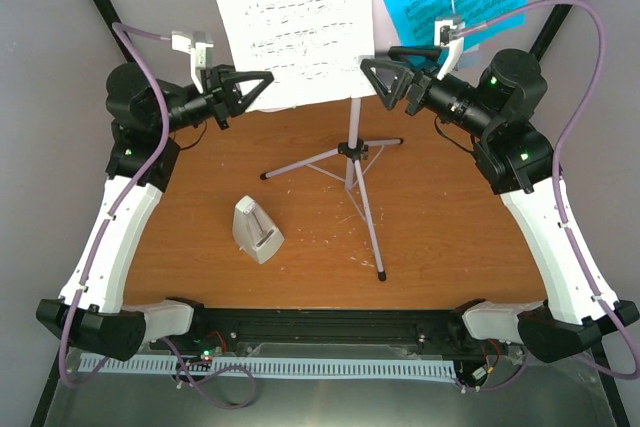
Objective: Pack up the instrument practice props
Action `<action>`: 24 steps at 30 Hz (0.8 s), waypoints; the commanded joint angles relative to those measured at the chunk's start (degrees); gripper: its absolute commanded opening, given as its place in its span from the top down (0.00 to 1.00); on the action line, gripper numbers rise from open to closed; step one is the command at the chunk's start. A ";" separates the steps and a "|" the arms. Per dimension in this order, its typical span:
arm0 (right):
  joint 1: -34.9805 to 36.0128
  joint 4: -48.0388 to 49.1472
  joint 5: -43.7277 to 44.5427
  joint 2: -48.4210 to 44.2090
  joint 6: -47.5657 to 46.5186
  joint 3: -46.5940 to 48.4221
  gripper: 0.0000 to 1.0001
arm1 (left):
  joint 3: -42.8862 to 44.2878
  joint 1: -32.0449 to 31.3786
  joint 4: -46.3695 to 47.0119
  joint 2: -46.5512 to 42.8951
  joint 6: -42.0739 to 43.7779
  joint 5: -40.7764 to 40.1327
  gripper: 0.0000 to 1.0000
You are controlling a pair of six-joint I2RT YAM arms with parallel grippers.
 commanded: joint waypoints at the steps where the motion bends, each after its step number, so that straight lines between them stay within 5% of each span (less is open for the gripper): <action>1: -0.52 2.44 -3.23 0.68 1.21 -0.53 0.02 | -3.88 -0.74 -4.62 0.38 -1.17 0.77 1.00; 11: -0.54 3.80 -5.63 2.29 1.73 0.05 0.21 | -3.59 -1.34 -4.26 -0.45 0.11 0.03 0.99; 14: -0.50 4.11 -6.80 2.89 1.99 0.21 0.27 | -1.82 -1.33 -5.00 -0.58 0.93 -0.29 0.73; 17: -0.50 4.33 -7.69 3.48 2.30 0.63 0.34 | 0.47 -1.31 -7.06 -1.19 3.13 -1.10 0.57; 20: -0.50 4.69 -8.51 4.09 2.66 1.43 0.42 | 1.62 -1.33 -9.35 -3.30 6.11 -5.47 0.27; 24: -0.57 5.53 -9.01 4.68 3.27 1.78 0.45 | 1.49 -1.33 -11.99 -7.51 9.85 -12.36 0.16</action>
